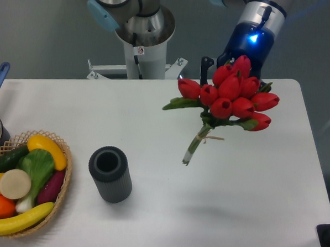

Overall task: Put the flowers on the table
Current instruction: 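Carry the red tulip bouquet in the gripper, rotating it stems-down, then lower the tulip bouquet onto the table beside the black vase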

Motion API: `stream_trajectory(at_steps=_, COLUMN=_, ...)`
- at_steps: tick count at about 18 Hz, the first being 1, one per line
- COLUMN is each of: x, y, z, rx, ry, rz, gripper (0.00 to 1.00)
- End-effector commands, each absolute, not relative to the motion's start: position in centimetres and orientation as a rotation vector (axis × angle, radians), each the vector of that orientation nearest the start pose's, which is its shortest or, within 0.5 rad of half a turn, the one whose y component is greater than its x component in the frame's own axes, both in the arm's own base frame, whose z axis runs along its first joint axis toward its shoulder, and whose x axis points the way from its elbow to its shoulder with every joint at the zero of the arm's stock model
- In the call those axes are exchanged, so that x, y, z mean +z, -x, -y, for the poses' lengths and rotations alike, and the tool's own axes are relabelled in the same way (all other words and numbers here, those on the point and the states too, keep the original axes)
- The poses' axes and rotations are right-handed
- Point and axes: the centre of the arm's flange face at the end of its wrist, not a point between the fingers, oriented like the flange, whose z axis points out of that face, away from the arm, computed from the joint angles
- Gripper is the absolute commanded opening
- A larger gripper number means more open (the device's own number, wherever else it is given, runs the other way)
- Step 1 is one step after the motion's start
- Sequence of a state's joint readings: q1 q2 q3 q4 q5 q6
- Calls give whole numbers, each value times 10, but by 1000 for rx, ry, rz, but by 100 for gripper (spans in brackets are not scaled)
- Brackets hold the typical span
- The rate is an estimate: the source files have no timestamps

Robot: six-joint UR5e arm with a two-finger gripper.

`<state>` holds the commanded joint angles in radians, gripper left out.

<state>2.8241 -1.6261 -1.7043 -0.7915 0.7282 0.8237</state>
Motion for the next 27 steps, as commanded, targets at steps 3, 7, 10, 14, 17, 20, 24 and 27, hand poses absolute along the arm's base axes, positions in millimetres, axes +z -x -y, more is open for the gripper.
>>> stream_trajectory(at_steps=3, x=506, y=432, z=-371, rx=145, ry=2247, rz=185, gripper=41)
stream_trajectory(at_steps=7, x=492, y=423, z=-387, rx=225, ry=2354, rz=116, gripper=41)
stream_trajectory(at_steps=10, x=476, y=424, z=-388, rx=255, ry=2414, rz=86, gripper=41)
stream_trajectory(at_steps=14, x=449, y=406, z=-403, rx=341, ry=2579, rz=0, gripper=41)
stream_trajectory(at_steps=17, x=419, y=396, z=-410, rx=381, ry=2756, rz=-98, gripper=41)
stream_trajectory(at_steps=20, x=382, y=398, z=-414, rx=408, ry=2908, rz=-166, gripper=41)
stream_trajectory(at_steps=24, x=354, y=398, z=-422, rx=435, ry=3027, rz=-197, gripper=41)
stream_trajectory(at_steps=27, x=316, y=393, z=-436, rx=433, ry=3141, rz=-286, gripper=41)
